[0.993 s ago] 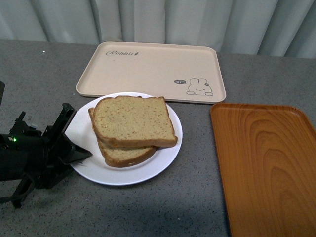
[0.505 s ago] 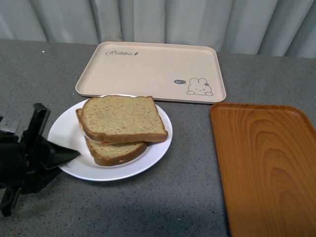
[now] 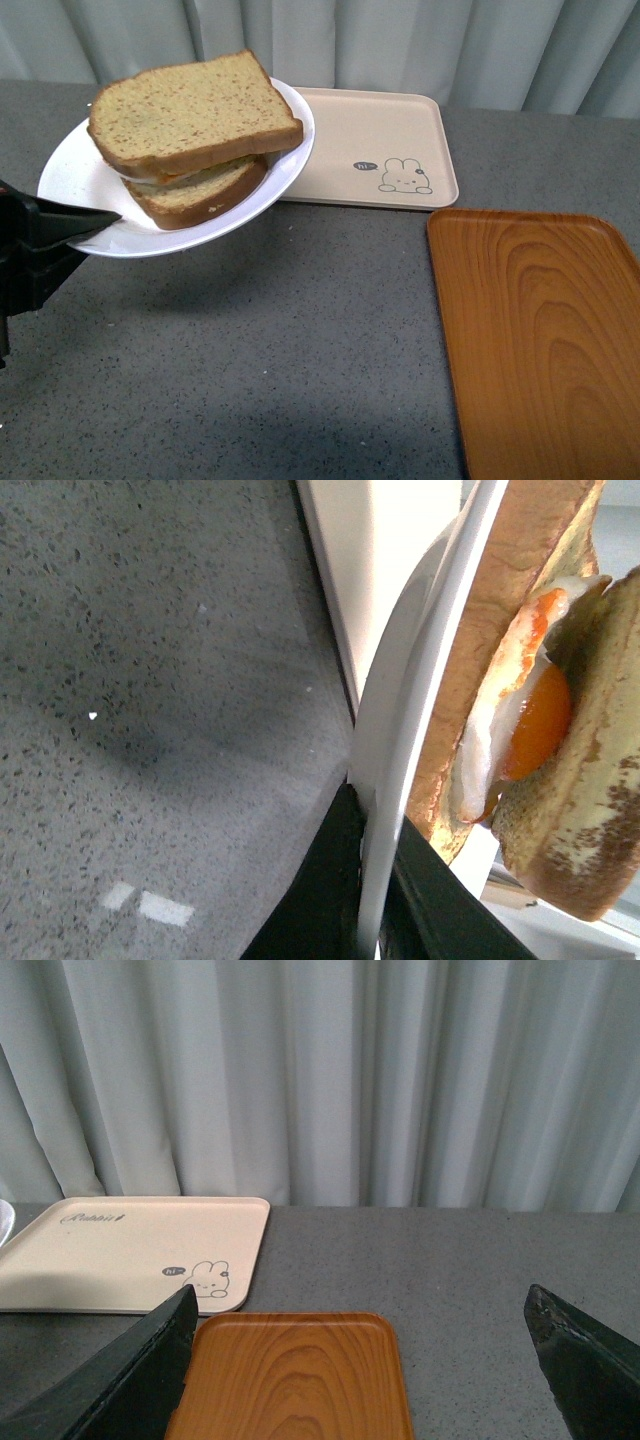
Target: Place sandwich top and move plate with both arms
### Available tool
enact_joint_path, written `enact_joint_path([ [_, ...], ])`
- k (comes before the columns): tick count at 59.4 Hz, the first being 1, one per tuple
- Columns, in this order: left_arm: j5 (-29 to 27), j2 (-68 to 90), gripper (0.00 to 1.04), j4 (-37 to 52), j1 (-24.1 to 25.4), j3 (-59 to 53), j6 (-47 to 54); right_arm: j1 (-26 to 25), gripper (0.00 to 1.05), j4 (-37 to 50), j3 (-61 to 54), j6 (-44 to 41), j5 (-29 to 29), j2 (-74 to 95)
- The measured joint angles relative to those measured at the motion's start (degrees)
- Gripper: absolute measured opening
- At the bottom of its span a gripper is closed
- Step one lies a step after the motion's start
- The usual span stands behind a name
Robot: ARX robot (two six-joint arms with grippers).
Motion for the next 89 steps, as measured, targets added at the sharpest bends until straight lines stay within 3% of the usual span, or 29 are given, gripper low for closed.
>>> enact_joint_path([
  [37, -10.4, 21.7, 0.04, -26.0, -11.2, 44.2, 4.7, 0.0, 0.96, 0.0, 0.0, 0.0, 0.0, 0.0],
  [53, -14.4, 28.8, 0.04, -33.2, -12.7, 55.2, 5.6, 0.0, 0.96, 0.0, 0.0, 0.0, 0.0, 0.0],
  [68, -15.0, 29.7, 0.05, -38.5, -12.1, 58.1, 6.5, 0.0, 0.96, 0.0, 0.0, 0.0, 0.0, 0.0],
  [73, -18.0, 28.4, 0.23, -38.0, -11.3, 55.2, 9.9, 0.0, 0.96, 0.0, 0.0, 0.0, 0.0, 0.0],
  [89, -19.7, 17.8, 0.64, -34.5, -7.0, 41.8, 12.5, 0.0, 0.96, 0.0, 0.0, 0.0, 0.0, 0.0],
])
